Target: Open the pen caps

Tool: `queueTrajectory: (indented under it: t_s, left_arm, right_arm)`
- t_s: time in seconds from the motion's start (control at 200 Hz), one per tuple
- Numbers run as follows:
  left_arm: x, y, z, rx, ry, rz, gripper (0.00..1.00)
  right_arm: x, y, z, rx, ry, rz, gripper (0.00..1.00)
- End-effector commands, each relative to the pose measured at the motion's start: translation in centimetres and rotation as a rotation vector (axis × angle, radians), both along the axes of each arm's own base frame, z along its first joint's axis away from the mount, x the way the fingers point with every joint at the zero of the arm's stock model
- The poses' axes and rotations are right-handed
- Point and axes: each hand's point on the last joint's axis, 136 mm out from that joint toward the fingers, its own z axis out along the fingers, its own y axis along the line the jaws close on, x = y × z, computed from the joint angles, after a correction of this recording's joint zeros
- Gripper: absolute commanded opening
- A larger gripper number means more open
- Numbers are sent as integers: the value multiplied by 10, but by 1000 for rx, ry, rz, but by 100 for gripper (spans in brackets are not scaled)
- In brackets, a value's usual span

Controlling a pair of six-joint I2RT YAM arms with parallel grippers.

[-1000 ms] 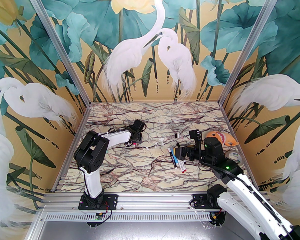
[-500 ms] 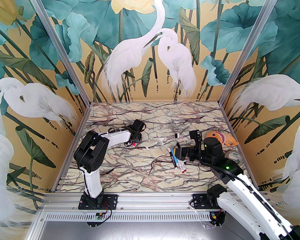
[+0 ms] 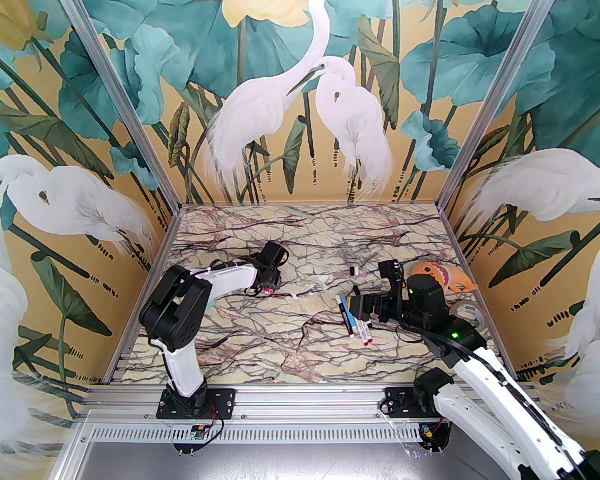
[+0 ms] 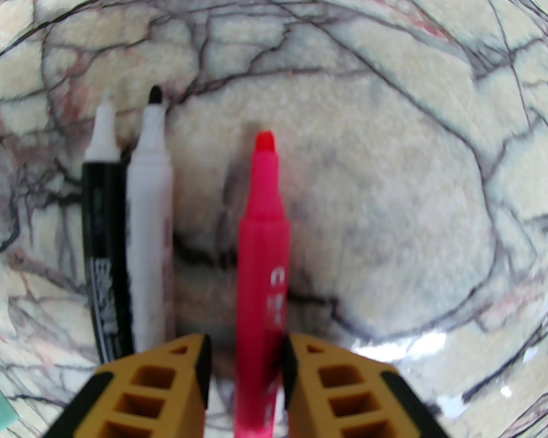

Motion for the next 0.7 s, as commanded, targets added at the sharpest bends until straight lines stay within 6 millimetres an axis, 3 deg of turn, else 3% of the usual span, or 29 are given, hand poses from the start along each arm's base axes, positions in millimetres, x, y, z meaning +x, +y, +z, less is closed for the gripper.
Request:
queueTrajectory:
  t_s: [0.0, 0.33, 0.485, 0.695]
  left_arm:
    - [-8, -11, 22, -79, -60, -25, 39]
    - [-73, -50, 43, -276, -37, -13, 41]
    - [-107, -89, 53, -402, 5, 25, 41]
    - [-128, -137, 50, -465, 30, 110, 38]
  right_arm:
    - [-1, 0, -5, 6, 25, -6, 100]
    - [-4, -4, -7, -11, 49, -21, 100]
    - [-8, -13, -10, -52, 72, -56, 100]
    - [-16, -17, -2, -44, 72, -67, 100]
